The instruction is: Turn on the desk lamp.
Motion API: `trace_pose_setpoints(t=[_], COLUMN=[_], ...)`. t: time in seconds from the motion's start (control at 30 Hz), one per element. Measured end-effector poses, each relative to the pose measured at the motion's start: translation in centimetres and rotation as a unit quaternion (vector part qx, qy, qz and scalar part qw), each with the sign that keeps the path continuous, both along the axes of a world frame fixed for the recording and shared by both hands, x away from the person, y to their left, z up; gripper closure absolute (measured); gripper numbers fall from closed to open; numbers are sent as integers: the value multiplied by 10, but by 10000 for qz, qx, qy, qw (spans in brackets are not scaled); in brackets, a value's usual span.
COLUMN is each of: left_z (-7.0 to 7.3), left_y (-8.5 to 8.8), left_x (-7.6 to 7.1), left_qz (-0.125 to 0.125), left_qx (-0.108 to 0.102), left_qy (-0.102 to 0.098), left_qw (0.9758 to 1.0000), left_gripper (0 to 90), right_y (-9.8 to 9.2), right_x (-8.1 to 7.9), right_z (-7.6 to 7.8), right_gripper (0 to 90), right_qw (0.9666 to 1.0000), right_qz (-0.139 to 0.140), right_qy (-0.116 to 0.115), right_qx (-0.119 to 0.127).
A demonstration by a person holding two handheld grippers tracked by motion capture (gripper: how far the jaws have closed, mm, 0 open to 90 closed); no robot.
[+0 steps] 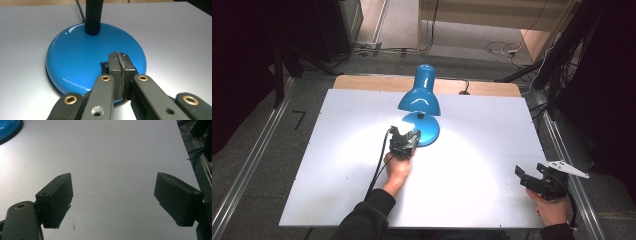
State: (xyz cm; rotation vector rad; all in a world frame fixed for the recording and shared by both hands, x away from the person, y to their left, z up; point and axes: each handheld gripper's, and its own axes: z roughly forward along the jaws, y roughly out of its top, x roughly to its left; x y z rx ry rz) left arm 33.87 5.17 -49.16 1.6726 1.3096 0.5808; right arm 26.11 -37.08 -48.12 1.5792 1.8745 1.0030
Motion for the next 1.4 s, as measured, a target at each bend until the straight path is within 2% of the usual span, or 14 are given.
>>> trace_pose_setpoints(t=[0.1, 0.37, 0.47, 0.57, 0.7, 0.9, 1.07, 1.4], left_z=[4, 3, 3, 3, 3, 7, 8, 10], left_y=[2, 7, 9, 12, 14, 19, 23, 36], left_x=[-2, -7, -8, -9, -10, -16, -19, -29], left_qz=[-44, -99, -25, -10, -11, 136, 135, 135], left_qx=[-14, -56, -61, -147, -112, 66, 110, 30], left_qy=[-18, -32, 0, 56, 68, 105, 98, 71], left_qw=[10000, 9999, 10000, 9999, 9999, 9998, 9998, 9999], left_gripper=[900, 822, 687, 621, 526, 272, 246, 230], right_y=[0, 0, 0, 0, 0, 0, 0, 0], right_x=[0, 0, 0, 0, 0, 0, 0, -1], right_z=[0, 0, 0, -1, 0, -1, -1, -1], right_gripper=[141, 141, 141, 141, 141, 141, 141, 141], right_qw=[10000, 10000, 10000, 10000, 10000, 10000, 10000, 10000], right_qz=[-5, 3, -10, 2, -19, -9, -22, -34], right_qy=[1, 5, 22, 23, 34, 30, 41, 46], right_qx=[7, -9, 1, -9, 2, -22, -20, -38])
